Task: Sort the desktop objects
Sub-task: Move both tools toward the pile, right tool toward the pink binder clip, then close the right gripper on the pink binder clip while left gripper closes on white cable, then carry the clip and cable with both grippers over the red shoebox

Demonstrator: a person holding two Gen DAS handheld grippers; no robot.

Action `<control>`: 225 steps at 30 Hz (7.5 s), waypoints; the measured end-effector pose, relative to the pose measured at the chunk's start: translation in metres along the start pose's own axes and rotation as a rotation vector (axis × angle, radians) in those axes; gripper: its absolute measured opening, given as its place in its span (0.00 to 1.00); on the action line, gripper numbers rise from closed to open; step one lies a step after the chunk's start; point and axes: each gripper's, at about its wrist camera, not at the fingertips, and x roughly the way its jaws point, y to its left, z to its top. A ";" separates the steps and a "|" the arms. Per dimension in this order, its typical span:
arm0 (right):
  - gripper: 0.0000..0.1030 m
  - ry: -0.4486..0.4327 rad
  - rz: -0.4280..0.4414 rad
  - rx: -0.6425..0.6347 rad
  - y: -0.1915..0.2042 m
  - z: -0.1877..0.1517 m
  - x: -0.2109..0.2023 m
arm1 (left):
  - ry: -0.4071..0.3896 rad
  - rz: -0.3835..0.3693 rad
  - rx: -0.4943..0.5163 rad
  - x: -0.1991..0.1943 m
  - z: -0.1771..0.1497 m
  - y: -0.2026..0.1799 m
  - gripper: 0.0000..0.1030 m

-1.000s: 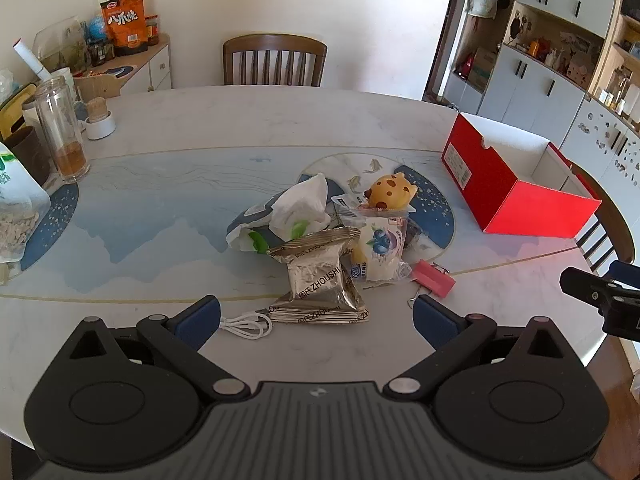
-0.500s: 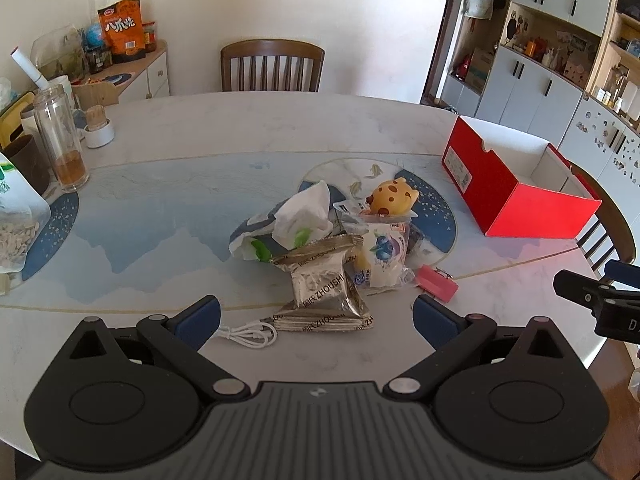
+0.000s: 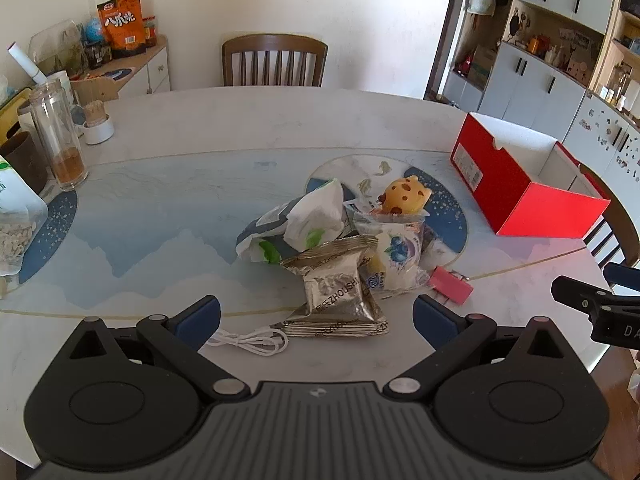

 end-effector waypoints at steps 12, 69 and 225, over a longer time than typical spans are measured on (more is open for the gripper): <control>0.97 0.032 -0.016 -0.024 0.013 -0.005 0.029 | -0.004 0.044 0.003 0.027 -0.005 0.027 1.00; 0.49 0.234 -0.007 -0.043 0.048 -0.006 0.149 | 0.068 0.003 0.120 0.098 -0.044 0.067 0.75; 0.28 0.262 -0.037 -0.029 -0.268 0.096 0.196 | 0.278 -0.271 0.608 0.277 0.161 -0.362 0.74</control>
